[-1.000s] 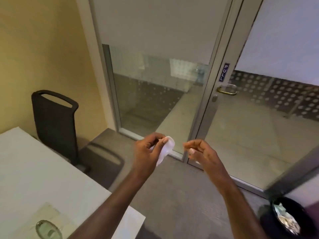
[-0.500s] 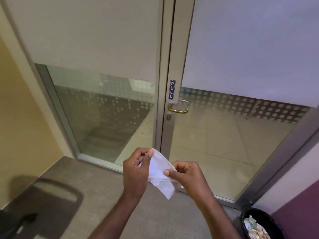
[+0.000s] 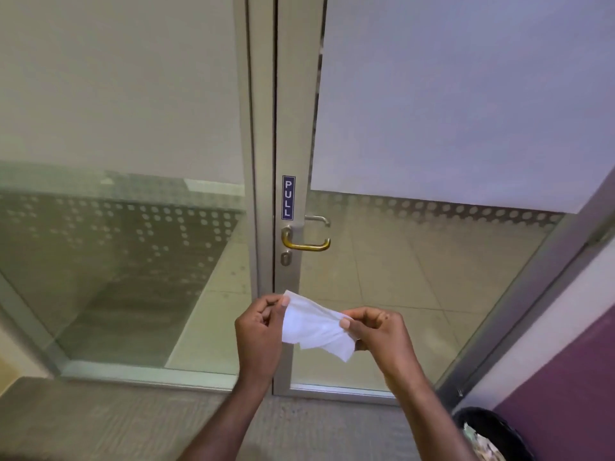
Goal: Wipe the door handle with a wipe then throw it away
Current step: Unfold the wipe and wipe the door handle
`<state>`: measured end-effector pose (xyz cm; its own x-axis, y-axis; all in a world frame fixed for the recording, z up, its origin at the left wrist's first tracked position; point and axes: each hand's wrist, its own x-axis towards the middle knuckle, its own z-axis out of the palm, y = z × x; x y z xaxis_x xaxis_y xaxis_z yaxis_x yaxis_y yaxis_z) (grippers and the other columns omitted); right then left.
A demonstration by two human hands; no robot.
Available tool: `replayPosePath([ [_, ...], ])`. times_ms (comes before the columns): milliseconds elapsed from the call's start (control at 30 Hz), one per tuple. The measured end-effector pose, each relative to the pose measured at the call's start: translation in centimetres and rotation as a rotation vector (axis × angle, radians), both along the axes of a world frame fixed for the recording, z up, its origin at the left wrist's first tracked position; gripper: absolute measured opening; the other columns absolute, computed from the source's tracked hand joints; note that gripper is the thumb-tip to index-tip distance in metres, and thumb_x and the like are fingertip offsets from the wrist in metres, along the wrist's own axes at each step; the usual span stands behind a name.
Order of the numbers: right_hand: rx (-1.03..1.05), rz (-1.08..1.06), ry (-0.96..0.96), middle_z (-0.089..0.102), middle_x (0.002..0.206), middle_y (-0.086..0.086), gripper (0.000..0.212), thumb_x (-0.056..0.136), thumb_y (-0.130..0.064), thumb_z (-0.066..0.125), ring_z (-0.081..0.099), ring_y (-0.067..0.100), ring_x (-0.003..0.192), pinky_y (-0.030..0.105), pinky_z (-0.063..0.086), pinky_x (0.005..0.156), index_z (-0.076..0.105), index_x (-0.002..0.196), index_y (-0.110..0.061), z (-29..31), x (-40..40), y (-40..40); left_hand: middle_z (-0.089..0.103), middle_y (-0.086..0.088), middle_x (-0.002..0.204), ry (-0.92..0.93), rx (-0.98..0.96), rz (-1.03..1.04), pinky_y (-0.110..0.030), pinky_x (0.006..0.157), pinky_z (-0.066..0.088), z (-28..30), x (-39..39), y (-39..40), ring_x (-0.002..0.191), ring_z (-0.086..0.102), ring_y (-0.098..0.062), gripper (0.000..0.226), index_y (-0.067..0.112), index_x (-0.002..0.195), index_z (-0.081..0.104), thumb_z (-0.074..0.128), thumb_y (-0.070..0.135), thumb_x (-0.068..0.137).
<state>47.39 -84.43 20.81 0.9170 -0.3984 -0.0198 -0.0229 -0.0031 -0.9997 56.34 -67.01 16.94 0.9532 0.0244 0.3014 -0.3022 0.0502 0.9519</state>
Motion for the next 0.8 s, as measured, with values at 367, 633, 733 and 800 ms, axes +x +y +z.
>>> replayPosePath([
  [367,-0.262,-0.341,0.025,0.076,0.076,0.004,0.012,0.086,-0.002,0.073,0.067,0.014,0.07,0.03,0.053,0.067,0.076,0.08,-0.012,-3.1,15.2,-5.3,0.063,0.02,0.057,-0.017,0.264,-0.153,-0.013,0.051,0.037,-2.2,16.8,-3.6,0.051,0.053,0.003,0.013,0.021,0.075,0.075,0.078,0.016,0.088],
  [633,-0.593,-0.475,0.05,0.07,0.086,0.001,0.019,0.081,-0.012,0.074,0.059,0.006,0.069,0.023,0.043,0.064,0.073,0.078,-0.031,-3.9,23.9,-10.1,0.071,0.009,0.075,-0.077,0.463,-0.105,-0.032,0.064,0.053,-2.6,23.7,-8.0,0.07,0.066,-0.013,0.014,0.022,0.072,0.072,0.079,0.025,0.084],
  [733,-0.657,-0.468,0.065,0.061,0.084,-0.001,0.015,0.081,-0.016,0.074,0.057,0.002,0.072,0.014,0.038,0.063,0.075,0.081,-0.031,-4.5,26.1,-11.4,0.067,0.006,0.071,-0.034,0.488,-0.055,-0.035,0.062,0.053,-2.7,24.5,-9.1,0.067,0.064,-0.016,0.02,0.018,0.068,0.068,0.081,0.026,0.081],
  [800,-0.686,-0.454,0.066,0.055,0.082,-0.001,0.015,0.082,-0.015,0.074,0.054,0.001,0.07,0.011,0.035,0.062,0.076,0.085,-0.029,-4.9,27.2,-12.2,0.066,0.003,0.07,-0.006,0.518,-0.017,-0.036,0.061,0.054,-2.8,25.0,-9.8,0.065,0.064,-0.02,0.021,0.017,0.067,0.068,0.082,0.026,0.079],
])
